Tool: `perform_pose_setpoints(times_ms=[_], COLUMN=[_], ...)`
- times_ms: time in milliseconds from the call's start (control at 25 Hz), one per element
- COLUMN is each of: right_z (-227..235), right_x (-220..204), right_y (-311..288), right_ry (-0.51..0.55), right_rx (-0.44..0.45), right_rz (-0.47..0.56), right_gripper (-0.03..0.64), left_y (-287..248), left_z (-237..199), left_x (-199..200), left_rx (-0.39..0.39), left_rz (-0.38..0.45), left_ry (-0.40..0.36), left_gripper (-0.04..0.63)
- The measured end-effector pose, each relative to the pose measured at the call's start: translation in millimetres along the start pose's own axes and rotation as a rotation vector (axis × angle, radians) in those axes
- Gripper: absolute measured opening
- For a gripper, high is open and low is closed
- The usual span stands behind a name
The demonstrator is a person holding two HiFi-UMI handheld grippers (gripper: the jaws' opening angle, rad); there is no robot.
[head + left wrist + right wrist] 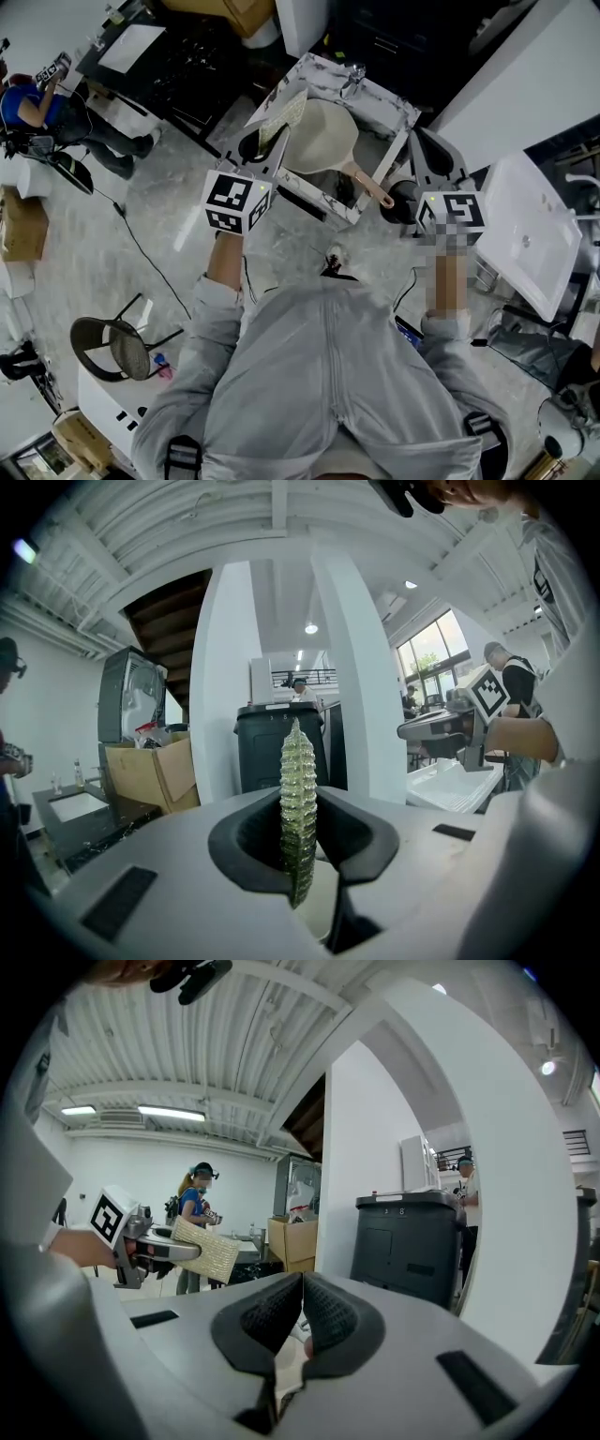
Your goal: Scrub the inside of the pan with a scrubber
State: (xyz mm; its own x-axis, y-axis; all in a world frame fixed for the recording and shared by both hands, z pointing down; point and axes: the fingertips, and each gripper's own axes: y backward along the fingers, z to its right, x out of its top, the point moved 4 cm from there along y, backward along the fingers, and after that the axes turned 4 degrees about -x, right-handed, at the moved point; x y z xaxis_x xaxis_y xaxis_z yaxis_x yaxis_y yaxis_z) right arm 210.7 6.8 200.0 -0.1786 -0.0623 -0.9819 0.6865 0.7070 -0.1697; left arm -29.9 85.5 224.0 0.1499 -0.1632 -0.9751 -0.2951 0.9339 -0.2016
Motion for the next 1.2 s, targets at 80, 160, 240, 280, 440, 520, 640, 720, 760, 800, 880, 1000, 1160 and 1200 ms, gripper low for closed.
perform_pose_setpoints(times_ms=[80, 160, 240, 280, 440, 520, 640, 720, 760, 800, 880, 1000, 1160, 1200], right_z=[14.1, 25.2, 32.4, 35.3, 44.9, 45.1, 41.3, 40.2, 39.8, 38.8, 34.2, 24.9, 6.5, 2.5], right_x=[-2.8, -5.3, -7.8, -9.1, -13.1, -15.8, -21.7, -25.1, -26.8, -28.6, -33.1, -41.2, -47.0, -46.6], right_y=[-12.6, -24.5, -36.4, -42.3, -65.3, -75.6, -88.8, -96.7, -100.6, -104.5, -112.4, -125.9, -139.7, -142.6], right_ry=[-0.006, -0.011, -0.015, -0.017, -0.03, -0.032, -0.034, -0.037, -0.038, -0.039, -0.046, -0.048, -0.06, -0.063], right_rx=[0.004, 0.011, 0.021, 0.026, 0.041, 0.044, 0.041, 0.028, 0.016, 0.0, -0.035, -0.101, -0.207, -0.229], right_rz=[-0.005, -0.008, -0.013, -0.016, -0.028, -0.039, -0.06, -0.075, -0.082, -0.088, -0.095, -0.112, -0.142, -0.147], right_gripper=[0.035, 0.035, 0.035, 0.035, 0.035, 0.035, 0.035, 0.035, 0.035, 0.035, 0.035, 0.035, 0.035, 0.035], left_y=[-20.3, -37.8, -51.3, -57.5, -87.1, -102.3, -119.8, -129.9, -134.7, -139.4, -148.2, -163.9, -179.9, -182.1], left_z=[-7.0, -15.9, -25.8, -30.6, -52.8, -65.2, -81.5, -91.6, -96.8, -102.2, -113.8, -131.1, -145.0, -147.5], left_x=[-3.9, -8.7, -13.6, -16.3, -26.0, -33.7, -48.8, -58.4, -63.6, -69.3, -81.8, -97.1, -114.8, -118.8], left_rx=[0.015, 0.03, 0.043, 0.049, 0.065, 0.059, 0.04, 0.027, 0.017, 0.006, -0.023, -0.089, -0.212, -0.238], left_rz=[-0.029, -0.057, -0.078, -0.088, -0.129, -0.155, -0.205, -0.228, -0.234, -0.239, -0.25, -0.27, -0.281, -0.284], left_ry=[-0.026, -0.042, -0.042, -0.042, -0.048, -0.047, -0.067, -0.082, -0.08, -0.075, -0.084, -0.133, -0.13, -0.14], left_gripper=[0.072, 0.072, 0.072, 0.072, 0.072, 0.072, 0.072, 0.072, 0.072, 0.072, 0.072, 0.072, 0.074, 0.072])
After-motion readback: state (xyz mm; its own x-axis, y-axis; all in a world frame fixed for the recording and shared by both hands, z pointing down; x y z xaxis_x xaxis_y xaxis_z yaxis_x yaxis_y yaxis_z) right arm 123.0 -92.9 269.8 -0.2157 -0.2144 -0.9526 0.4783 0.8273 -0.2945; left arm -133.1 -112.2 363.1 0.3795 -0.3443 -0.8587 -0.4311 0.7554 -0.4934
